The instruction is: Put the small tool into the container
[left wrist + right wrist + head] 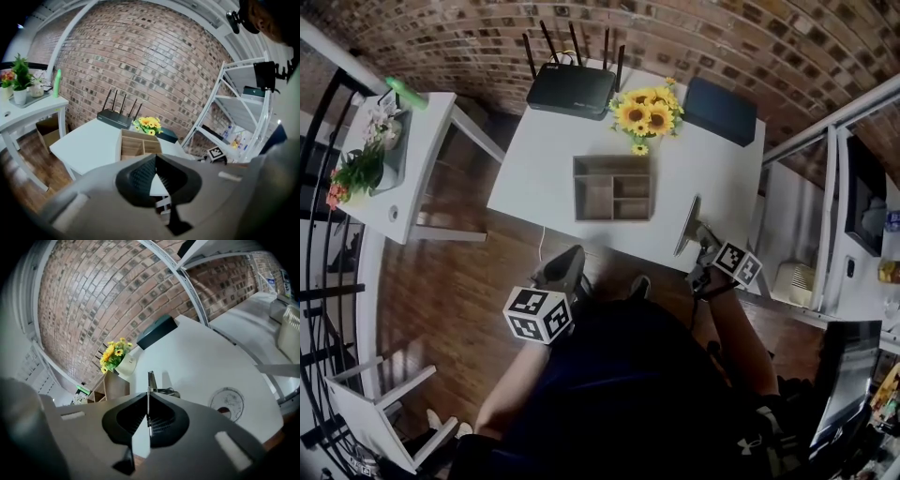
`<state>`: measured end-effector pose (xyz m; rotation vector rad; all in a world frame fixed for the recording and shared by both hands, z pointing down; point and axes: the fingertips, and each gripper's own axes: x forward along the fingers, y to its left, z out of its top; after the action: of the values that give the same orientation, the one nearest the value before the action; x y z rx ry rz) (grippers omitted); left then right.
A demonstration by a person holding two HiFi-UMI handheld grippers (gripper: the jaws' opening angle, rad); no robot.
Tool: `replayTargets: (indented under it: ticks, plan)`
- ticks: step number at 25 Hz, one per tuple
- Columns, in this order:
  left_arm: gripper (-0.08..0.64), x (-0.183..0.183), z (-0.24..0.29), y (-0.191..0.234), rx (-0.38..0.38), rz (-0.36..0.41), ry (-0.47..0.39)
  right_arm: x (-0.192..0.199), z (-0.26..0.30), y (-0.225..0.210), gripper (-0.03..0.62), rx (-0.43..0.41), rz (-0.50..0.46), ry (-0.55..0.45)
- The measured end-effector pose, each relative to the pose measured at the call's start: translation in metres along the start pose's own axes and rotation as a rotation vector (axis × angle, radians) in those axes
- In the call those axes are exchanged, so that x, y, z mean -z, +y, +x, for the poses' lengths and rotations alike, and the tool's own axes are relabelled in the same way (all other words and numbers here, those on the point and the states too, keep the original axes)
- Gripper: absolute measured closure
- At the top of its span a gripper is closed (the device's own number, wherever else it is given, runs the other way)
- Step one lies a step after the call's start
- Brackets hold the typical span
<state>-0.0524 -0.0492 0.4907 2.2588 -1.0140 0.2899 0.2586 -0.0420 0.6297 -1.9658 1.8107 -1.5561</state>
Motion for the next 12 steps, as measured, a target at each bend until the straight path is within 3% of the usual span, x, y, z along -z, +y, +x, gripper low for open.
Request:
replayTargets:
  ticks: [5,12]
  plan:
    - [0.557,0.0,-0.002,0.002,0.007,-0.007,-0.007,-0.025,-0.01,0.042,0.58,-0.064,-0.153,-0.077]
    - [0.557,-0.003,-0.016,0.012,-0.02,-0.025,-0.034,-0.05,-0.018,0.123,0.58,-0.173,-0.456,-0.166]
